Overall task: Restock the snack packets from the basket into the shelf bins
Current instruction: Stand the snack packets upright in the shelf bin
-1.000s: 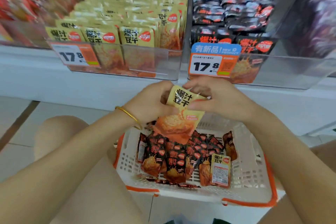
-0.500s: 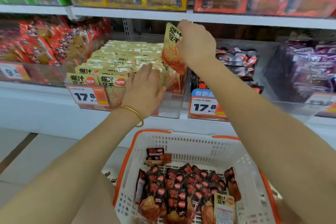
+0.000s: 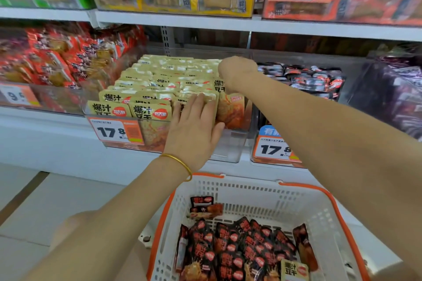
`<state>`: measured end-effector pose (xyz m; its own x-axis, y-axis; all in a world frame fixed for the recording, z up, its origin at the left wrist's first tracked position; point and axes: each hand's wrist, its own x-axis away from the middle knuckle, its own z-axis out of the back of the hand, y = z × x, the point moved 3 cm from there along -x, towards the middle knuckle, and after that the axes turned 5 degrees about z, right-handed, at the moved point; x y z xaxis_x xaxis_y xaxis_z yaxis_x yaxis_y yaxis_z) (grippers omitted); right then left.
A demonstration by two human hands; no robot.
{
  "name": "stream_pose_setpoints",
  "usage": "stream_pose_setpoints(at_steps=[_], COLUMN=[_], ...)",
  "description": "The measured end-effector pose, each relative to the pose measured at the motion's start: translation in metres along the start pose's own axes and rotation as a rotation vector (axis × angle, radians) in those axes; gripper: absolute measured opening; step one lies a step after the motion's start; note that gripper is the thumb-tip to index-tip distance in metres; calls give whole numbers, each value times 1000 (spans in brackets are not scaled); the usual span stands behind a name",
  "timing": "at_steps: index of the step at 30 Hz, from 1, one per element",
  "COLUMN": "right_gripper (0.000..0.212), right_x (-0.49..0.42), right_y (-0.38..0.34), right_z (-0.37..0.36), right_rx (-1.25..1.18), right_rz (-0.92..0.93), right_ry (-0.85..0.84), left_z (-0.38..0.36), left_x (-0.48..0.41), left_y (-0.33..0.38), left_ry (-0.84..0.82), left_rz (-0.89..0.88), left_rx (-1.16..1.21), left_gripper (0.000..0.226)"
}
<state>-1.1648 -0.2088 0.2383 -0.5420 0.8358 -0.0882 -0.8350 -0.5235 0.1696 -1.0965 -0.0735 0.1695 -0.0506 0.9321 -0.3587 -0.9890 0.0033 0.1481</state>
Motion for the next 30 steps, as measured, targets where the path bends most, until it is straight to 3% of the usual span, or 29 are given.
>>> stream_pose_setpoints(at_steps=[2,6,10,12,16,19,22,27,30], right_gripper=[10,29,45,43,20,20,18,4,18], right_x=[-2,-11,-7,9,94,186,233,247,281], right_y=[-1,-2,1,4,20,27,35,62,78], right_z=[-5,-18,-9,12,43,29,-38,-230,-336], right_rx=[99,162,145,-30,-505,-771,-819,-678,-649], right_rz=[21,23,-5,0,64,126,109,-85,-265], right_ry=[-39,-107,-8,102,368,404,174,-478,-696], left_z=[0,-2,2,9,19,3,-32,-102,-125], left_x=[-1,0,4,10,39,62,78,105,112], left_y=[-1,-1,1,5,26,42,53,65,65], left_ry=[7,4,56,143,382,355,169,-243,-350], left_rz=[-5,-4,-12,-58,-216,-336,-413,-515,-504], left_rx=[5,10,33,68,112,155,165,116,116], left_gripper=[63,63,58,50,31,26,24,36,38])
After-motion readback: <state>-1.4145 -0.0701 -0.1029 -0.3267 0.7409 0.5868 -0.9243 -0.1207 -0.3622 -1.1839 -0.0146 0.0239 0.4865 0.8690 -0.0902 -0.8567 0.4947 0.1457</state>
